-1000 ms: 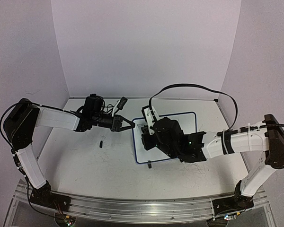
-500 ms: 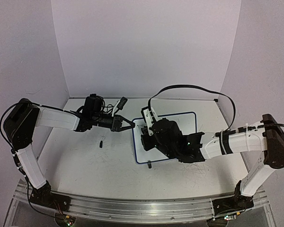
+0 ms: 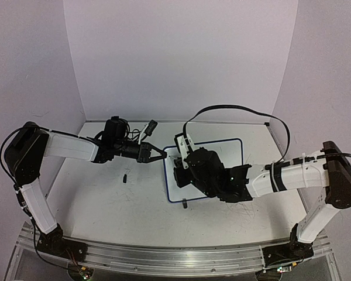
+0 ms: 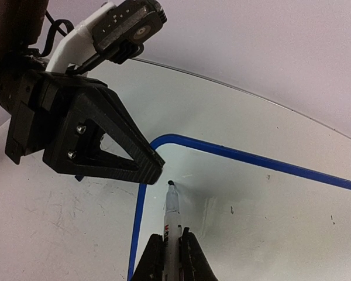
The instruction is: Write a sentence on the whiteboard
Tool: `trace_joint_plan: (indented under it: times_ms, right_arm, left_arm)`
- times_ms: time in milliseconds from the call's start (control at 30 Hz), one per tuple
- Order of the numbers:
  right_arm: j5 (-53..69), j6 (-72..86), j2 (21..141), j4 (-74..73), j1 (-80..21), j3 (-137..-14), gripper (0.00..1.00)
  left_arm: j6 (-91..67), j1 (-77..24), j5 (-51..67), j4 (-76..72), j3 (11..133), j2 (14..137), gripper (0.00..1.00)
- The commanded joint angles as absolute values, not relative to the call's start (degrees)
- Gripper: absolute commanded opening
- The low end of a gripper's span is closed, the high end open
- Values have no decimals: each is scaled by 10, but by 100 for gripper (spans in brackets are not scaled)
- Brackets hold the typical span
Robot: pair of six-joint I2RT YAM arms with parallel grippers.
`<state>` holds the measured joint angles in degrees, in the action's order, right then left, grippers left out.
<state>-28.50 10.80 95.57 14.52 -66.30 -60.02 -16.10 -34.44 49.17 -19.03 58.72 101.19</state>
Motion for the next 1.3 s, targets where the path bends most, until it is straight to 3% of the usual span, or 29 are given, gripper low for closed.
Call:
trace_joint_plan:
  times_ms: [0,1267]
  right_arm:
    - [-304,126,966,131,-662,-600,0]
    - [-282,191,972,108,-680,-562,0]
  left_arm:
    - [-156,-346,498,-181,584,988,0]
    - [-157,-347,498,-181,584,987,0]
